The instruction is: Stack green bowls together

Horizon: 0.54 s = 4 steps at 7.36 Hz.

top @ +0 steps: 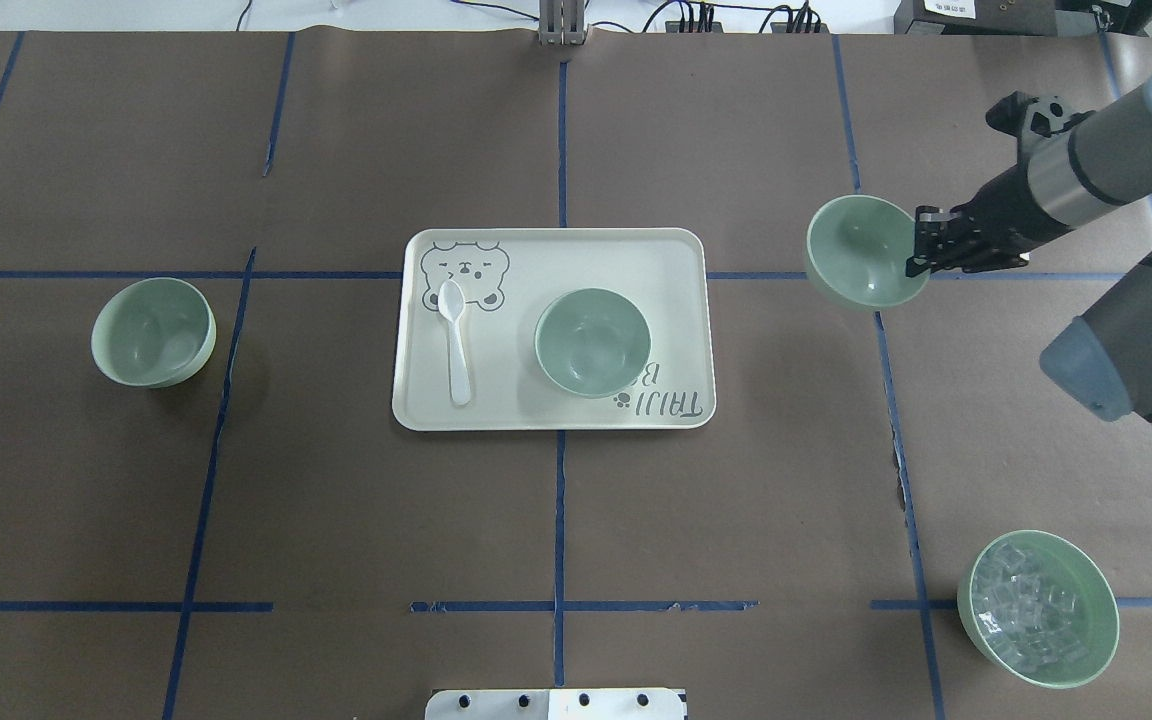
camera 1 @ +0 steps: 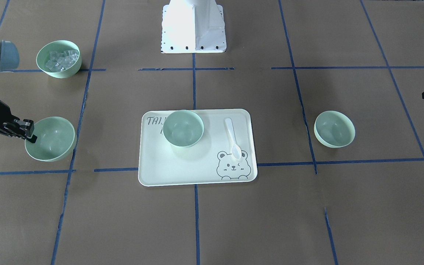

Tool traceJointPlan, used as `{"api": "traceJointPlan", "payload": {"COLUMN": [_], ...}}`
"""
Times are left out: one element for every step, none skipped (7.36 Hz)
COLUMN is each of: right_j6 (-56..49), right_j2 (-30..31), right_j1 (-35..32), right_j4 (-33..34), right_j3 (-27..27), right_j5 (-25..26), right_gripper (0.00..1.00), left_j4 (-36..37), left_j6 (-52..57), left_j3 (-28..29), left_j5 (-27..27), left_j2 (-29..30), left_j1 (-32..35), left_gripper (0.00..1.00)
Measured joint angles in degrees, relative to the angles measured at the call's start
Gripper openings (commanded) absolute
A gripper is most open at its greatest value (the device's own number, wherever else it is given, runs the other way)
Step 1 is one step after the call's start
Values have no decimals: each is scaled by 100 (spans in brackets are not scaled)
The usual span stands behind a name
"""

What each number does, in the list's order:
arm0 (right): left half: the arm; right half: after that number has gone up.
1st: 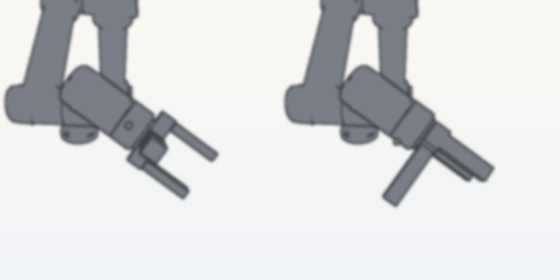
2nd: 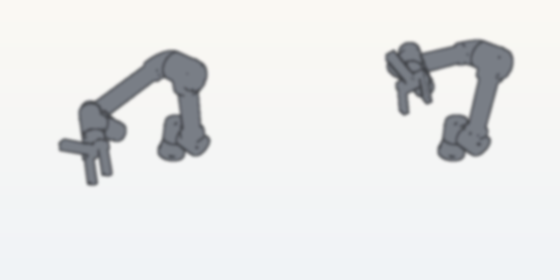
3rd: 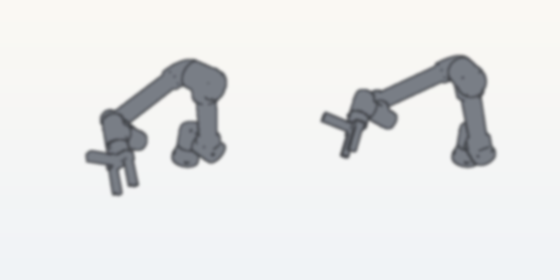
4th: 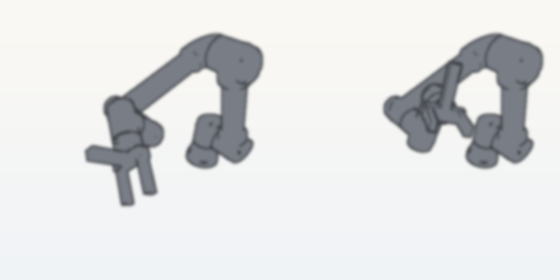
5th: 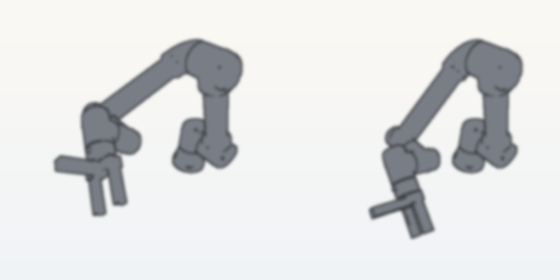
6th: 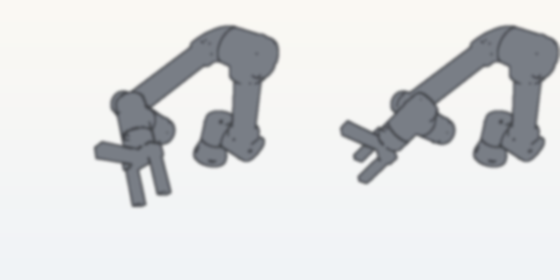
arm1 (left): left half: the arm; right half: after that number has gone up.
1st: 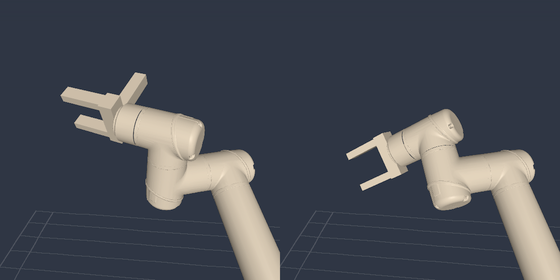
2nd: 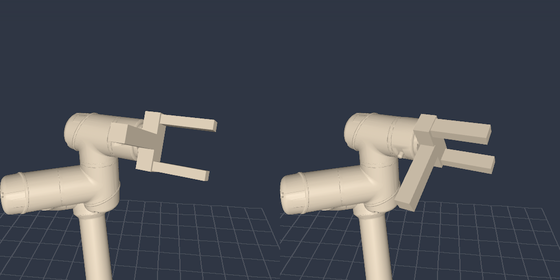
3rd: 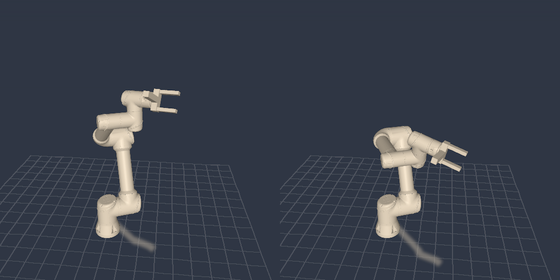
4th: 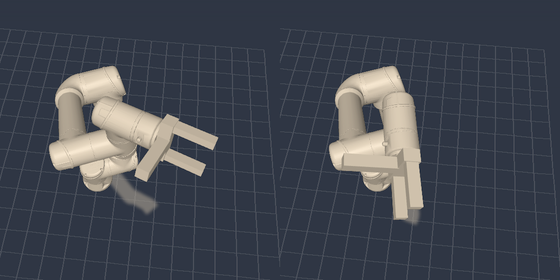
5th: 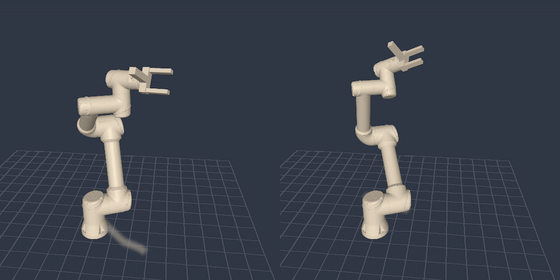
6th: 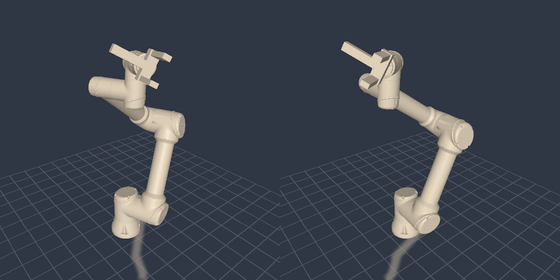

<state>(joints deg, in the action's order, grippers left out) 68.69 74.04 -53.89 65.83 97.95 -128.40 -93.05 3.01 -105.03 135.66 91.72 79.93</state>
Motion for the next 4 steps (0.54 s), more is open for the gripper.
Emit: {"api": "traceJointPlan", "payload": {"right_j6": [624, 1080, 1460, 1772], "right_j2": [-506, -973, -1340, -1556], "right_j1": [506, 939, 1248, 1526], "right_j4": [85, 254, 446, 571], "right_j3": [6, -12, -23, -19], "right_j5": [313, 603, 807, 1043], "right_gripper": [0, 0, 0, 0], "left_j4": [-2, -2, -5, -8], "left_j6": [4, 6, 7, 7], "left_j3": [-4, -5, -3, 2], "left_j5": [3, 4, 4, 4], "left_j2": [5, 14, 25, 33], "left_j1": [-3, -3, -4, -4], "left_gripper": [100, 100, 100, 100]}}
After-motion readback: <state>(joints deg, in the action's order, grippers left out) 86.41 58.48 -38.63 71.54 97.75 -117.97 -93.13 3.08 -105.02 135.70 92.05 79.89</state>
